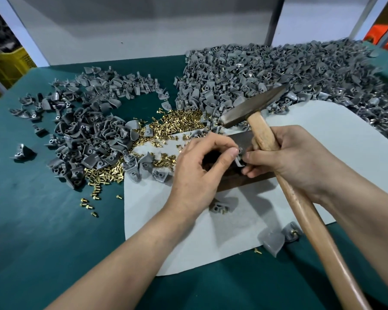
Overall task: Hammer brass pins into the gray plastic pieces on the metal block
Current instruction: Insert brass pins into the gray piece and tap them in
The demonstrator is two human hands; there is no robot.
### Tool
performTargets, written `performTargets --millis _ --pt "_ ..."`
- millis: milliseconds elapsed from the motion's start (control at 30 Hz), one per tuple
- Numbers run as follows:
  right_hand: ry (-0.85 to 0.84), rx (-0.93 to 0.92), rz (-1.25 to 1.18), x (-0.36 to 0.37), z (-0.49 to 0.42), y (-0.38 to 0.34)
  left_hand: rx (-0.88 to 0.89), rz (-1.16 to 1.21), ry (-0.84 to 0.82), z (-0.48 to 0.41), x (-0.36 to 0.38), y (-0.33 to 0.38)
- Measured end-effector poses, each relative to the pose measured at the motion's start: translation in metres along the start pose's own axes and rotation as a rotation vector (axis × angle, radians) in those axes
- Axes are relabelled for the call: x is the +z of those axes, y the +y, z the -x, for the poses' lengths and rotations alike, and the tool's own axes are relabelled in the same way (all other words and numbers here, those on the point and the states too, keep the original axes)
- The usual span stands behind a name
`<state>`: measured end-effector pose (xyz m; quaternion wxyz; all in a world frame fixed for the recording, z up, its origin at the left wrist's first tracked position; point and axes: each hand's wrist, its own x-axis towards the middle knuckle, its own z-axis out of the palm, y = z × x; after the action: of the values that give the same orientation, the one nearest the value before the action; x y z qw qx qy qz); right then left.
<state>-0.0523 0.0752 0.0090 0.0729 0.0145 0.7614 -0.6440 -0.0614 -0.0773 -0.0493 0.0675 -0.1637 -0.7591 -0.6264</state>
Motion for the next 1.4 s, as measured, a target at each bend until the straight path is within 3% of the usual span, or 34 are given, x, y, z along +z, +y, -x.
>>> performTargets --millis 433,1400 --pt "0.087 0.012 -0.151 -0.0035 0.0018 0.0066 -0.054 0.125 -0.067 -0.0017 -0.0011 -0.0016" --pt "0.087 0.031 -0.132 -0.0036 0.0003 0.0095 -0.067 0.123 -0.089 -0.0028 -0.0037 -0.0042"
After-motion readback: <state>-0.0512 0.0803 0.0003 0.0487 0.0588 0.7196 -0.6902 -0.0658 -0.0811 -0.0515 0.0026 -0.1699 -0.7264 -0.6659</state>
